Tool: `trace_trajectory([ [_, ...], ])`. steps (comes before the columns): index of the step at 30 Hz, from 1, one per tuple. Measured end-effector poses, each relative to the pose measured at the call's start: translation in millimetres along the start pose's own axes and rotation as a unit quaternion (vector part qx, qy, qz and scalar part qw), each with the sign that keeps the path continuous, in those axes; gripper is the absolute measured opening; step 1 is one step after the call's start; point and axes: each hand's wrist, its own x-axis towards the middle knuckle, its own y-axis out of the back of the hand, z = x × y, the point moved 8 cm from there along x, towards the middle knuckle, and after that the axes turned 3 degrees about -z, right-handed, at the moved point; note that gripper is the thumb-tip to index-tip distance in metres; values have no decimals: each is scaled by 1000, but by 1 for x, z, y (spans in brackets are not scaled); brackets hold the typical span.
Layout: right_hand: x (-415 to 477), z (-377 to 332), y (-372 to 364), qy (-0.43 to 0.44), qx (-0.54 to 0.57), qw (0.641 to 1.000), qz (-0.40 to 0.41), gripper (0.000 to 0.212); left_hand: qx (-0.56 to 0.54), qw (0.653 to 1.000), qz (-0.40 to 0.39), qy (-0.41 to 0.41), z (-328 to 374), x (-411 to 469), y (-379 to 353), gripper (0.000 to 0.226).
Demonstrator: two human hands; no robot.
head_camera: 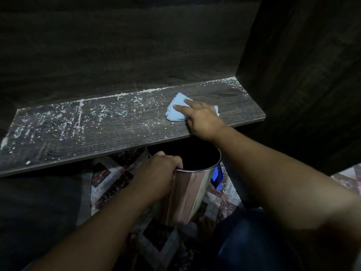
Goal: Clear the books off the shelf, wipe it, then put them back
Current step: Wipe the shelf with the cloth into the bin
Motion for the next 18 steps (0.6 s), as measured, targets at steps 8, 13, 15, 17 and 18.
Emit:
trace_trajectory([
  [8,-44,-22,-2,83,3,996,-6,56,-2,1000,4,-1,-3,-10,3,15],
  [13,-69,-15,17,67,131,989,17,53,-1,1000,0,6,-7,-14,1,10],
  [15,-73,0,32,12,209,976,63,56,-2,1000,0,9,-8,-12,0,10],
  [17,-72,19,45,-37,208,970,123,56,-7,1000,2,8,-6,-8,1,9],
  [18,-69,32,52,-56,181,969,156,57,-12,1000,3,5,-4,-5,2,9],
])
